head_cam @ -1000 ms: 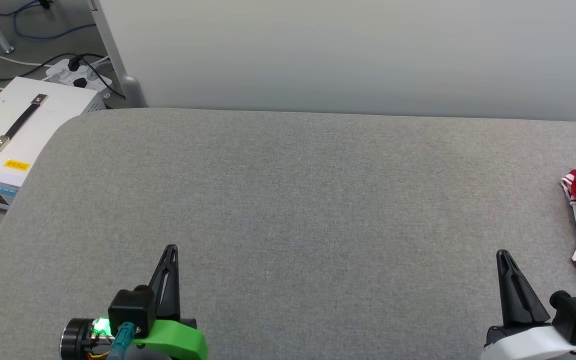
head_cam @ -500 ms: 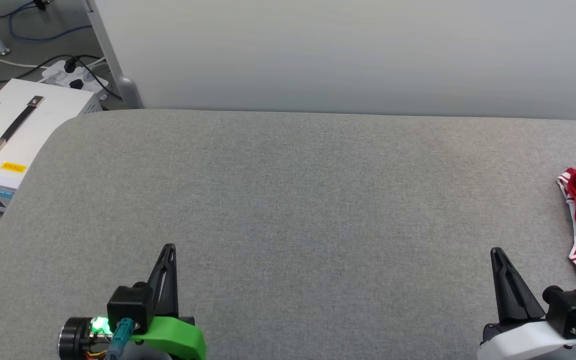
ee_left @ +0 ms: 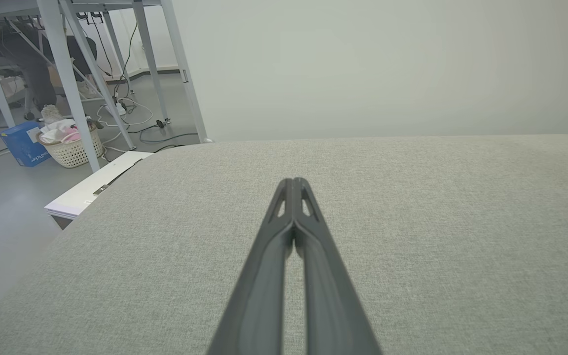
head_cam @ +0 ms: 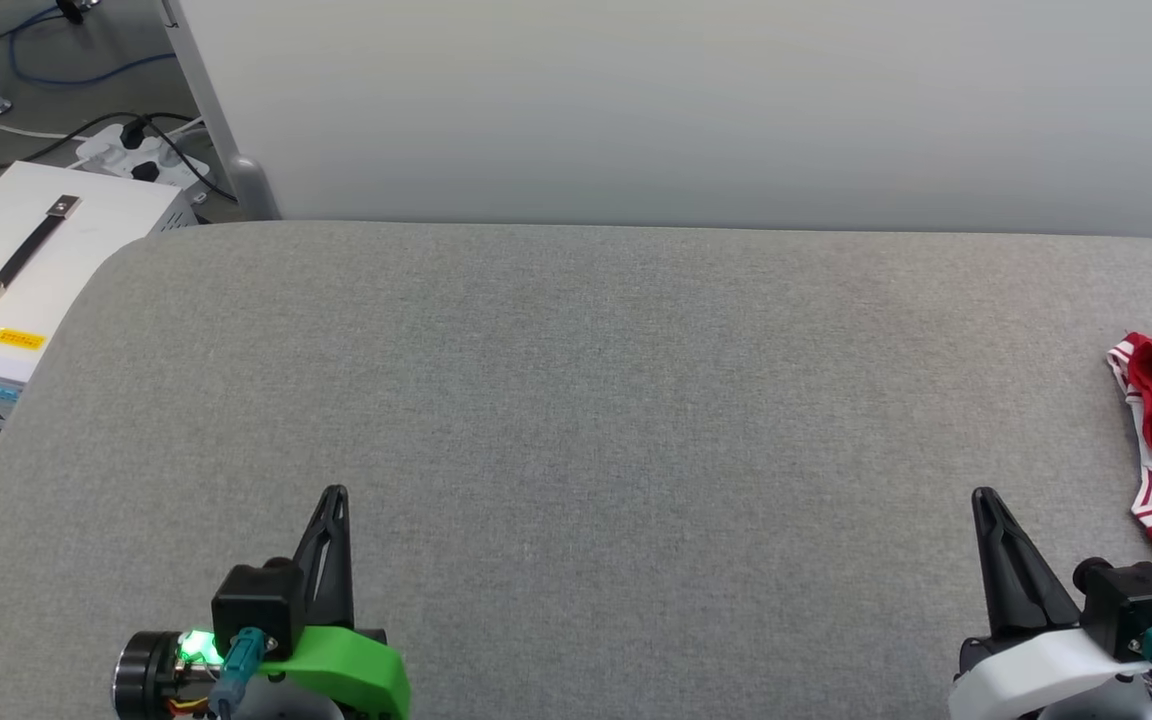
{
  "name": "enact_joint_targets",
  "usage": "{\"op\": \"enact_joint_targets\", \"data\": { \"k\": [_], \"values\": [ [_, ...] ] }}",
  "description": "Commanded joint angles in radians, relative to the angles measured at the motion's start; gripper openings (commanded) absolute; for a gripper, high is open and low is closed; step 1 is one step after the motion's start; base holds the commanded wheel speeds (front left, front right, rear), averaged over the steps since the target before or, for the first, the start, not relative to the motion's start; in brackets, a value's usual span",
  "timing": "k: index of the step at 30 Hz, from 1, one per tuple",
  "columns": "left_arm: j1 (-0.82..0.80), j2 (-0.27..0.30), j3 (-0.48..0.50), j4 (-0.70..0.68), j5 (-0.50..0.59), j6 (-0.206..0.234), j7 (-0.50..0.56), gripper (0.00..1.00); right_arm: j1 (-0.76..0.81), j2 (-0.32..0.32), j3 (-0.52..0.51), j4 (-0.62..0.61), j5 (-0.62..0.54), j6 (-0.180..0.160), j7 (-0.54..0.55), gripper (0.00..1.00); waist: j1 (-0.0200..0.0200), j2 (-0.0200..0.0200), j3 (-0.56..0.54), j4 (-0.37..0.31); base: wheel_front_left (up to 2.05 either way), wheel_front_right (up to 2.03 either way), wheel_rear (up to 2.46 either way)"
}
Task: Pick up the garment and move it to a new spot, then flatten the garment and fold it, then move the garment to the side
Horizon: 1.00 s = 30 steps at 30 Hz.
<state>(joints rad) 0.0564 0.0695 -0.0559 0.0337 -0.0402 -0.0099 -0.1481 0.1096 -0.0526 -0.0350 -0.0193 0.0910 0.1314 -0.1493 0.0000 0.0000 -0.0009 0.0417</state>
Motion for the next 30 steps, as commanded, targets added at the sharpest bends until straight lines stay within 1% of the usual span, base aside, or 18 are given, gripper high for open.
{"op": "enact_joint_targets", "data": {
  "k": [1, 30],
  "values": [
    [-0.020, -0.003, 0.006, -0.005, 0.010, 0.004, 0.006, 0.00, -0.022, 0.001, 0.002, 0.004, -0.008, 0.000, 0.006, 0.00, 0.0000, 0.0000, 0.000, -0.001, 0.00, 0.00, 0.00],
    [-0.035, -0.010, 0.026, -0.017, 0.022, 0.006, 0.065, 0.00, -0.058, 0.001, 0.016, 0.010, -0.042, -0.001, 0.065, 0.00, 0.0000, 0.0000, 0.000, -0.018, 0.00, 0.00, 0.00]
  ]
}}
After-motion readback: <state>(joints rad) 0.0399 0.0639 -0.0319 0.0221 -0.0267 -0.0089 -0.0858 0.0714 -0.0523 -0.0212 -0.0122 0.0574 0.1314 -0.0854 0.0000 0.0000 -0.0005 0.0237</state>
